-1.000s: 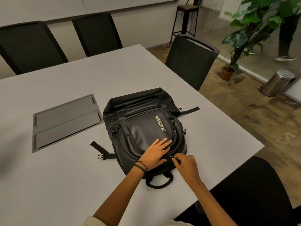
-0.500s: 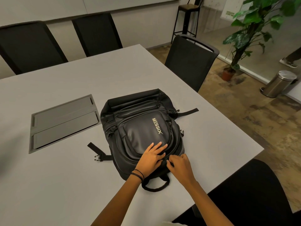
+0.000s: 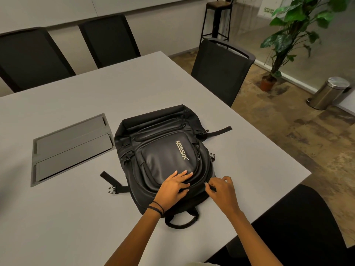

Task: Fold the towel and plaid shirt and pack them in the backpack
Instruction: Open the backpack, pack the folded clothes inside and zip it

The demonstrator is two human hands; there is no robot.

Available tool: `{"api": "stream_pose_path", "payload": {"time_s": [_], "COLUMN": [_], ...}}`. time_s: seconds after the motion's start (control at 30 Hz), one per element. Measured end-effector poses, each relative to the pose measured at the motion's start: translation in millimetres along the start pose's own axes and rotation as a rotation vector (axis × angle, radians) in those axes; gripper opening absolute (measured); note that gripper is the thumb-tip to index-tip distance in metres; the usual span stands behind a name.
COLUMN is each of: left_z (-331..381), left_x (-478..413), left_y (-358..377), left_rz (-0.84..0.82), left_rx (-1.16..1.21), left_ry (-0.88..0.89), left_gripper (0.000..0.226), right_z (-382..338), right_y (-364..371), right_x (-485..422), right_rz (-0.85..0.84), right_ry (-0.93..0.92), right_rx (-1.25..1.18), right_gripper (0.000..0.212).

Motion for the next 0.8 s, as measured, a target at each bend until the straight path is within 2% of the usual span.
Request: {"api": "stream_pose_path", "payload": {"time_s": [0.17, 0.33, 0.47, 0.6, 0.7, 0.8], "left_z": [0, 1, 7, 10, 18, 27], "left_x": [0, -2, -2, -8, -19, -38], "left_y": [0, -2, -5, 0, 12, 21], "left_rz": [-0.011, -0.009, -0.016, -0.033, -0.086, -0.138], "left_rx": [-0.007, -0.047, -0.126, -0.206, -0.240, -0.310], "left_ry": [0.020, 0.047, 0.120, 0.141, 0.153, 0.157], "left_gripper": [0.031, 0.026, 0.036, 0.037, 0.047, 0.043], "right_z": [13, 26, 28, 26, 25, 23], "right_y": [-7, -10, -13, -11, -8, -3], "right_x": [-10, -20, -24, -22, -22, -19], "right_rz": [0.062, 0.105, 0.138, 0.141, 0.127, 0.083], "right_ry": [0.017, 0.031, 0.033, 0.054, 0.054, 0.024], "right_rx": [0.046, 0.072, 0.127, 0.080, 0.039, 0.061], "right_gripper": [0.031, 0.059, 0.044, 0.061, 0.062, 0.045]}}
Point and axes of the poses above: each hand's wrist, its own x-axis away from the middle knuckle, its own y-axis out of the palm, z = x × y, the point moved 10 cm from there along -x, towards the middle knuckle, and after that the axes turned 9 degrees about z, right-handed, at the moved point
